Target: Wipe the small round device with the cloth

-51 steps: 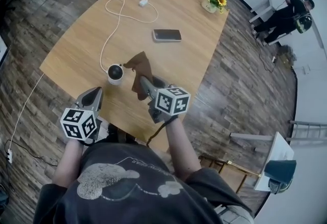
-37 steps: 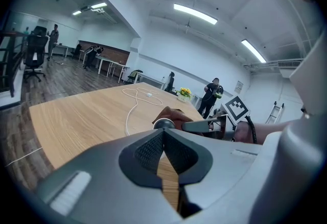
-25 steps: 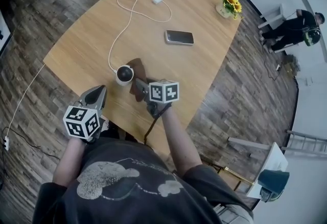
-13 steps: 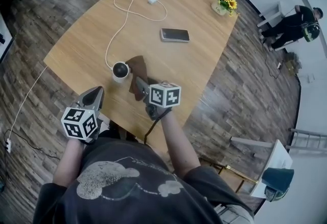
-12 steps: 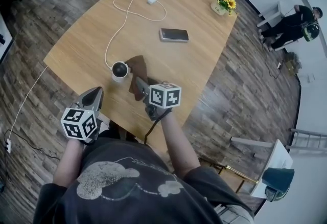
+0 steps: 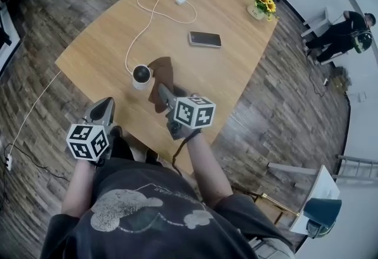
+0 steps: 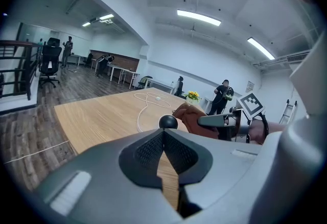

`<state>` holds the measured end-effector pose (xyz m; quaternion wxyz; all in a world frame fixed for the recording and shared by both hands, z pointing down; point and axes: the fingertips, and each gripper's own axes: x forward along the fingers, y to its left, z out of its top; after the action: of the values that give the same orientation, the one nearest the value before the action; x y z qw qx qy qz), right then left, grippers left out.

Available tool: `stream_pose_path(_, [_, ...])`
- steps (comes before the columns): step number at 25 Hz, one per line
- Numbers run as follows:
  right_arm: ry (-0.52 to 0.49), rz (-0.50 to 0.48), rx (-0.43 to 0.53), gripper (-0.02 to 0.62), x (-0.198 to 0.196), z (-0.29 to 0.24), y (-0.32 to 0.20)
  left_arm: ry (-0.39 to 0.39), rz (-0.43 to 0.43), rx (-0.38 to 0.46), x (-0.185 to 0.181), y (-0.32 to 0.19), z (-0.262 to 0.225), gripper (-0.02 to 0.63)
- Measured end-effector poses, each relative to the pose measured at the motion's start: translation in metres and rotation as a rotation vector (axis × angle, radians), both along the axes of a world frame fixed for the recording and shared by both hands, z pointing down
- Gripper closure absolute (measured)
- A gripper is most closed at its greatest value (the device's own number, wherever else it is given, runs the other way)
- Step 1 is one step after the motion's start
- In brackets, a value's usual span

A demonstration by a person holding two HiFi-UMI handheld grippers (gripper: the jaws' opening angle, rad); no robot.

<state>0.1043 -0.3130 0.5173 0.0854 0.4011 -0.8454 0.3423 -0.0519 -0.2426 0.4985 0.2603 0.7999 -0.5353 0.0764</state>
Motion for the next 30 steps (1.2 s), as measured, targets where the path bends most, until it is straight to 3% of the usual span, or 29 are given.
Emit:
stream_pose_path(9, [-0.009,0.083,0.015,0.52,-0.045,-0.023,-0.011,0.031,0.136,0.0,-0.011,-0.042,0.004,0.588])
stream_pose_path(20, [-0.032,0.355,-0.038,0.52,-0.087,-0.013,-0.029,0.061,0.384,-0.043,-0.032,-0.103,0.016,0.588])
stream_pose_path(30, [-0.069,0.615,-0.098,0.52,-0.102,0.005,-0.025,0.061,0.602,-0.077,-0.038,-0.119,0.028,0.588])
